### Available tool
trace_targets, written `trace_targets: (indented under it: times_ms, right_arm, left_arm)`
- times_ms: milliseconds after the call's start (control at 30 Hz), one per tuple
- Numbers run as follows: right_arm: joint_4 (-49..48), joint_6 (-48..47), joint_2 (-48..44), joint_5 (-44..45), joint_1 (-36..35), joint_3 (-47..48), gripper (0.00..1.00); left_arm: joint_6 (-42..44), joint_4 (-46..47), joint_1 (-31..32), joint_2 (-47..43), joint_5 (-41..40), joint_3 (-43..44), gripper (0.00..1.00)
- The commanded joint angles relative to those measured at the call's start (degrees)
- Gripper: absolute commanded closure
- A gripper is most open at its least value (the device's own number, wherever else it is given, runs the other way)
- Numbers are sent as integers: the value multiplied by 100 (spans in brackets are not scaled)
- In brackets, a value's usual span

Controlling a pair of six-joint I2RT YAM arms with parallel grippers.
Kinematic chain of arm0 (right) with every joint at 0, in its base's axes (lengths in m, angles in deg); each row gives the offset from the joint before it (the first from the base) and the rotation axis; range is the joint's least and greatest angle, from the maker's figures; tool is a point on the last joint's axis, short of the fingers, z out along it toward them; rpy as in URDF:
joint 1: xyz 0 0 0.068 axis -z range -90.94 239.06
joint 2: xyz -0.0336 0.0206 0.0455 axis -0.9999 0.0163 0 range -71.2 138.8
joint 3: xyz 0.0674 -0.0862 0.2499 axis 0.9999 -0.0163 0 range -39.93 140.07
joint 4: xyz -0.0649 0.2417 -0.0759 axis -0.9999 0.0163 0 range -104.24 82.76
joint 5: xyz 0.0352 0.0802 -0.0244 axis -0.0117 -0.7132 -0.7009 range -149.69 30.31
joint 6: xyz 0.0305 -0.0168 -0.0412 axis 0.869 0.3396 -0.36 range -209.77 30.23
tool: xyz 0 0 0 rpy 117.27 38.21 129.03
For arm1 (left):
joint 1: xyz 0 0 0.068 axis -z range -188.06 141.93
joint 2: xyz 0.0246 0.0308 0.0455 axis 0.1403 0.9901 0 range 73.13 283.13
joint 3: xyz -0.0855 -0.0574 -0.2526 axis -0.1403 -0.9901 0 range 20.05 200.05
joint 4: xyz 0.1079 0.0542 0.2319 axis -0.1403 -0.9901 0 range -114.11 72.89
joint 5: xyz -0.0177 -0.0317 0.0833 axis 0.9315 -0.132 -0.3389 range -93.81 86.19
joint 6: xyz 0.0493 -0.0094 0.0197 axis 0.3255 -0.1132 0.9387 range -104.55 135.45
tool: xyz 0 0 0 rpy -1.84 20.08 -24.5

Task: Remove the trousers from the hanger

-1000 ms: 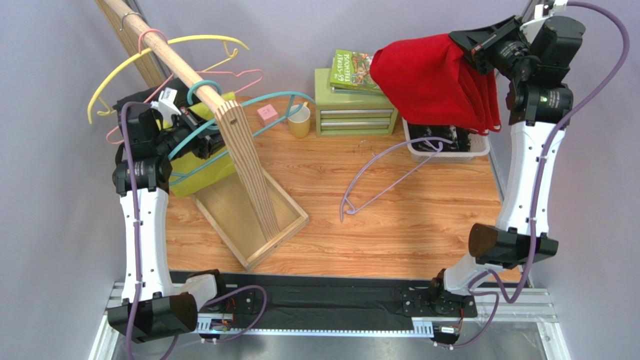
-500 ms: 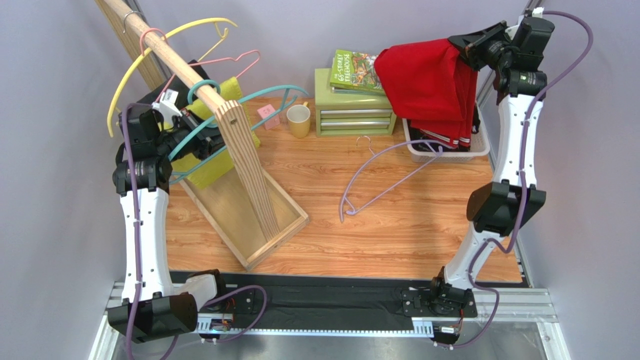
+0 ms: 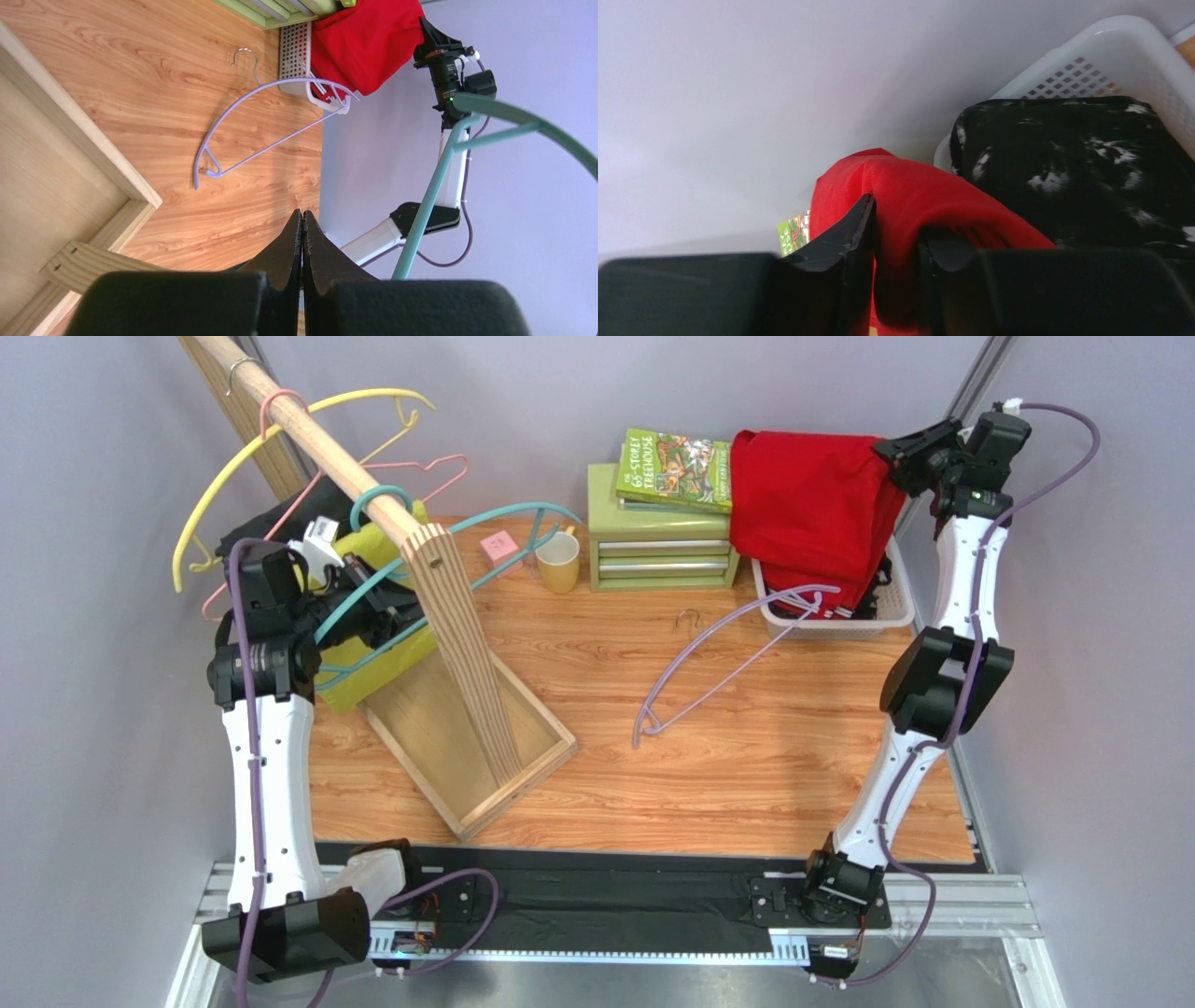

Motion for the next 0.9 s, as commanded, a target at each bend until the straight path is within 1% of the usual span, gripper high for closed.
trace_targets:
  times_ms: [0,33,100,167,200,267,300,333,367,400,433,467,500,567,600,633,667,700,733,767,800,833,867]
  right_arm:
    - [617,-517,-4,193,67,595,63]
    - [1063,-605,-39,228,67,666,58]
    - [1435,-632,-240,255,84,632,47]
    - [1909,-754,-434,246,84,570,40]
    - [2085,-807,-522,290,76,544,33]
    - [2770,-1043,-777,404,49,570,28]
    - [2999,-1175,-873,526,40,579,22]
    - [3375,-1299,-1066,579,-3,579,19]
    - [3579,-1587,-1164,676,-30,553,18]
    - [3720,-1712,-1286,825,-65,500,13]
    - [3913,-1878,-1418,870,-117,334,12]
    - [3993,-2028,-1689,957,-153,254,11]
    - [4151,-2395,-1822,1175,-257,175,10]
    - [4266,-2696,-2269,1483,-407,-167,9]
    - [4267,-2836,-2411,1511,-573,-395,9]
    - [4214,-2873,-2595,1520,-679,-806,9]
    - [4162,-2943,-2832,1547,-811,-1045,9]
    - [4118,-3091,-2939,1634,-1178,-1221,9]
    - [4109,-3206,-3009,1757,-1399,-1362,9]
    - [4100,-3303,-3097,1888,-1610,-1633,7]
    - [4117,-3478,-3115,1924,-1977,-1749,7]
    - [4091,-3549,-3116,1942,-2207,-1855,7]
    - [4073,-3611,-3116,2012,-2358,-1995,7]
  left_arm:
    - [-25,-365,1,-254,-115,73,100]
    - [-8,-357,10,-254,-107,64,100]
    - [36,-365,10,-254,-81,64,100]
    - [124,-435,10,-263,-81,99,100]
    - [159,-479,10,-263,-98,108,100]
    - [203,-541,10,-298,-124,117,100]
    - [229,-585,10,-315,-186,126,100]
    - [273,-724,10,-324,-238,134,99]
    - [361,-787,10,-368,-291,169,97]
    - [414,-874,10,-386,-440,187,95]
    - [458,-1023,10,-403,-519,205,93]
    - [484,-1059,10,-438,-590,222,89]
    - [485,-1060,10,-473,-695,214,87]
    - [467,-1112,1,-491,-801,240,81]
    - [406,-1113,10,-491,-897,249,78]
    - [362,-1121,10,-500,-976,266,73]
    - [327,-1113,10,-500,-1116,319,70]
    - [274,-1113,10,-491,-1187,363,67]
    - [247,-1113,10,-465,-1249,467,63]
    - [221,-1104,10,-430,-1319,521,61]
    - [212,-1086,1,-421,-1329,591,59]
    - [238,-1104,1,-369,-1337,757,49]
    - [256,-1130,10,-342,-1416,837,48]
